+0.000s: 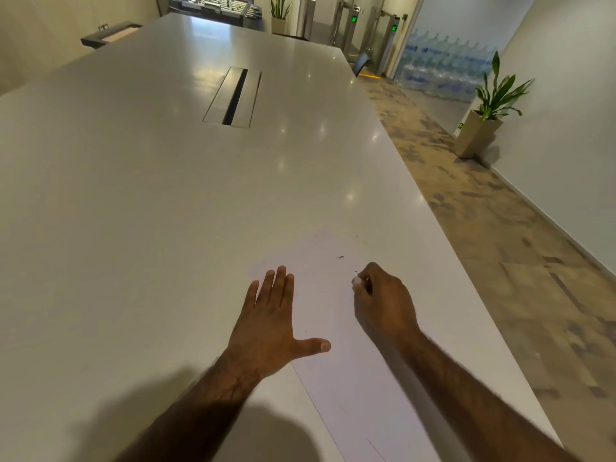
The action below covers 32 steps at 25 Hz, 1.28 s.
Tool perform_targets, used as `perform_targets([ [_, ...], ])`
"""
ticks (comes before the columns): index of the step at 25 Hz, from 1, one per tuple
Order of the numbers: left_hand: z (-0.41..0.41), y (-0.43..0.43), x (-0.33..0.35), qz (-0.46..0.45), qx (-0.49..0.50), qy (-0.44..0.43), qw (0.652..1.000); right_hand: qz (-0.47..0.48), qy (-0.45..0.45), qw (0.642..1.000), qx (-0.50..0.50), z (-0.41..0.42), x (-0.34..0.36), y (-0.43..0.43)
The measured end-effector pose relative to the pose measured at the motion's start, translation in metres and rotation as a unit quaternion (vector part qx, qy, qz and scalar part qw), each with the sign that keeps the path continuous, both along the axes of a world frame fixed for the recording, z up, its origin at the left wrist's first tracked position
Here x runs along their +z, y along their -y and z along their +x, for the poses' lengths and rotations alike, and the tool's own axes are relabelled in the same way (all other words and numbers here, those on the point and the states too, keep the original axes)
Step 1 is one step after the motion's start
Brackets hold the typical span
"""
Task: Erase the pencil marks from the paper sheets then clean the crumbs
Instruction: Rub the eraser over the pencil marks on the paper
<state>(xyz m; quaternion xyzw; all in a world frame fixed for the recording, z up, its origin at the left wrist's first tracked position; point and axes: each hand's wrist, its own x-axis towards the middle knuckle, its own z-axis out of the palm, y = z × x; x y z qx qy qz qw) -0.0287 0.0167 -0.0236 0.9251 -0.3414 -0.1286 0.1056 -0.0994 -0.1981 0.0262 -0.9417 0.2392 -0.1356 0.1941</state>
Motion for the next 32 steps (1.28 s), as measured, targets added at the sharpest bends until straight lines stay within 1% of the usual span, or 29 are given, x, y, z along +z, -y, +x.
perform_targets([
  [1, 0.0, -0.001, 0.0, -0.002, 0.001, -0.001, 1.0, 0.015, 0.019, 1.0, -0.001, 0.005, 0.0, 0.0],
  [2, 0.0, -0.001, 0.0, 0.0, 0.001, -0.001, 1.0, 0.022, 0.032, 0.999, 0.024, 0.008, -0.001, -0.012],
  [3, -0.001, 0.0, -0.001, 0.004, 0.001, 0.005, 1.0, 0.013, 0.032, 0.997, 0.072, 0.007, -0.006, -0.034],
  [5, -0.001, 0.0, -0.003, 0.013, -0.001, 0.025, 1.0, -0.034, 0.009, 0.984, 0.174, 0.001, -0.019, -0.067],
  [6, 0.0, 0.0, -0.003, 0.011, -0.002, 0.025, 1.0, -0.053, 0.01, 0.98, 0.192, 0.006, -0.019, -0.064],
  [7, 0.001, 0.0, -0.003, 0.007, 0.0, 0.019, 1.0, -0.064, 0.01, 0.982, 0.177, 0.018, -0.016, -0.052],
  [10, 0.001, 0.0, -0.001, -0.001, 0.004, 0.005, 1.0, -0.062, 0.003, 0.996, 0.065, 0.048, 0.001, -0.017],
  [11, 0.0, 0.0, -0.001, -0.001, 0.003, 0.005, 1.0, -0.055, 0.017, 0.997, 0.06, 0.051, 0.001, -0.02],
  [12, -0.001, 0.0, -0.001, -0.002, 0.001, 0.009, 1.0, -0.048, 0.033, 0.995, 0.078, 0.051, -0.003, -0.033],
  [14, -0.001, 0.0, -0.002, -0.003, -0.001, 0.03, 1.0, -0.063, 0.041, 0.984, 0.165, 0.038, -0.015, -0.072],
  [15, -0.001, -0.001, -0.003, -0.003, -0.002, 0.036, 0.999, -0.084, 0.046, 0.975, 0.198, 0.034, -0.022, -0.077],
  [16, -0.001, 0.0, -0.003, -0.005, -0.003, 0.031, 0.999, -0.092, 0.043, 0.973, 0.209, 0.038, -0.022, -0.074],
  [17, -0.001, 0.0, -0.003, -0.006, -0.003, 0.022, 1.0, -0.1, 0.034, 0.976, 0.19, 0.049, -0.018, -0.063],
  [20, -0.002, 0.001, 0.001, -0.002, 0.005, 0.007, 1.0, -0.12, -0.003, 0.989, 0.082, 0.077, 0.004, -0.032],
  [22, -0.003, 0.0, 0.002, -0.005, 0.006, 0.009, 1.0, -0.091, 0.024, 0.992, 0.085, 0.076, 0.007, -0.043],
  [24, -0.003, 0.001, 0.0, -0.007, -0.001, 0.022, 1.0, -0.082, 0.034, 0.985, 0.149, 0.056, -0.005, -0.075],
  [25, -0.003, 0.001, -0.001, -0.007, -0.003, 0.029, 1.0, -0.095, 0.03, 0.978, 0.182, 0.045, -0.013, -0.081],
  [26, -0.002, 0.001, -0.001, -0.005, -0.004, 0.028, 1.0, -0.101, 0.021, 0.976, 0.193, 0.041, -0.014, -0.075],
  [27, -0.002, 0.001, -0.001, -0.004, -0.003, 0.021, 1.0, -0.1, 0.014, 0.98, 0.172, 0.046, -0.013, -0.062],
  [29, -0.002, 0.001, -0.001, -0.002, 0.0, 0.011, 1.0, -0.099, -0.01, 0.992, 0.083, 0.062, -0.001, -0.03],
  [30, -0.002, 0.001, -0.001, -0.003, 0.001, 0.01, 1.0, -0.089, -0.008, 0.995, 0.047, 0.066, 0.005, -0.021],
  [31, -0.002, 0.0, -0.001, -0.006, 0.003, 0.011, 1.0, -0.074, 0.01, 0.997, 0.036, 0.068, 0.005, -0.022],
  [32, -0.002, 0.0, -0.001, -0.008, 0.004, 0.013, 1.0, -0.054, 0.031, 0.997, 0.05, 0.067, 0.003, -0.033],
])
